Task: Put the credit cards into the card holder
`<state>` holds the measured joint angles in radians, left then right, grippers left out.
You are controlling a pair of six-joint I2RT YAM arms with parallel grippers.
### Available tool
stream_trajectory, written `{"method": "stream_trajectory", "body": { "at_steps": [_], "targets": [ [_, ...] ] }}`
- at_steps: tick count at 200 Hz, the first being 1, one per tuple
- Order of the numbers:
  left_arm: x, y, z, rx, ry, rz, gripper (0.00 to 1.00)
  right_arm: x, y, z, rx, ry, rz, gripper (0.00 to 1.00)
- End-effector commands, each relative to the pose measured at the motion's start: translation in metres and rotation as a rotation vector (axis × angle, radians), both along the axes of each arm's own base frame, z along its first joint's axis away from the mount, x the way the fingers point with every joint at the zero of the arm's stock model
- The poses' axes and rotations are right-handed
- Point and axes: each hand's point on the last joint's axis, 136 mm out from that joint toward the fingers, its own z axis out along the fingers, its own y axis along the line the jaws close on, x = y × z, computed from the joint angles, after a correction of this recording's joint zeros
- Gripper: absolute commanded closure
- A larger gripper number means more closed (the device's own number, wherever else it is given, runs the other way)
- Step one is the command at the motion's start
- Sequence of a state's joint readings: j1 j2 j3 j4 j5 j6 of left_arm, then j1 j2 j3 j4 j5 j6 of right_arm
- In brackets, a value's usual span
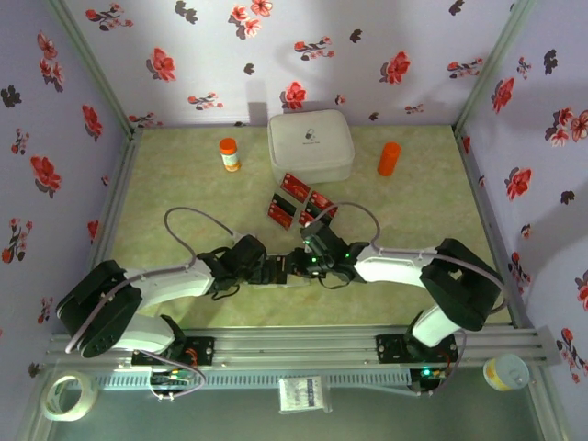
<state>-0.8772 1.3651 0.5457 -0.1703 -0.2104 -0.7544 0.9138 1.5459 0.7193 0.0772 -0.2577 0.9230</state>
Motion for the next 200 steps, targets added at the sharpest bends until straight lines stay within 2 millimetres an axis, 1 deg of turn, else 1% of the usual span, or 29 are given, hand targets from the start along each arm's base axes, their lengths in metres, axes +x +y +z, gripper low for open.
{"method": "stream_trajectory", "body": {
  "at_steps": [1,12,31,56,77,88,118,160,200],
  "targets": [
    [-0.02,0.015,-0.027,0.038,0.088,0.013,0.07,0.005,-0.006,0.0,-0.067,-0.02,0.019,0.84],
    [-0.02,0.015,-0.027,0.035,0.086,0.014,0.07,0.007,0.0,0.0,-0.062,-0.018,0.023,0.89],
    [-0.02,0.015,-0.024,0.031,0.079,0.014,0.07,0.013,0.007,-0.004,-0.061,-0.015,0.022,0.92],
    [-0.017,0.017,-0.014,0.03,0.056,0.021,0.07,0.016,0.008,-0.013,-0.084,-0.009,0.017,0.95],
    [-0.012,0.021,-0.003,0.02,0.029,0.033,0.06,0.017,0.006,-0.019,-0.106,-0.007,0.017,0.96],
    [-0.011,0.024,-0.001,0.02,0.027,0.038,0.06,0.016,0.005,-0.024,-0.12,-0.001,0.021,0.96],
    [-0.014,0.033,-0.008,0.045,0.043,0.045,0.06,0.015,0.003,-0.032,-0.138,0.009,0.026,0.96],
    [-0.019,0.048,-0.02,0.076,0.064,0.08,0.06,0.015,0.004,-0.035,-0.149,0.014,0.035,0.97],
    [-0.019,0.05,-0.024,0.083,0.065,0.081,0.06,0.014,0.013,-0.037,-0.161,0.025,0.065,0.97]
  ]
}}
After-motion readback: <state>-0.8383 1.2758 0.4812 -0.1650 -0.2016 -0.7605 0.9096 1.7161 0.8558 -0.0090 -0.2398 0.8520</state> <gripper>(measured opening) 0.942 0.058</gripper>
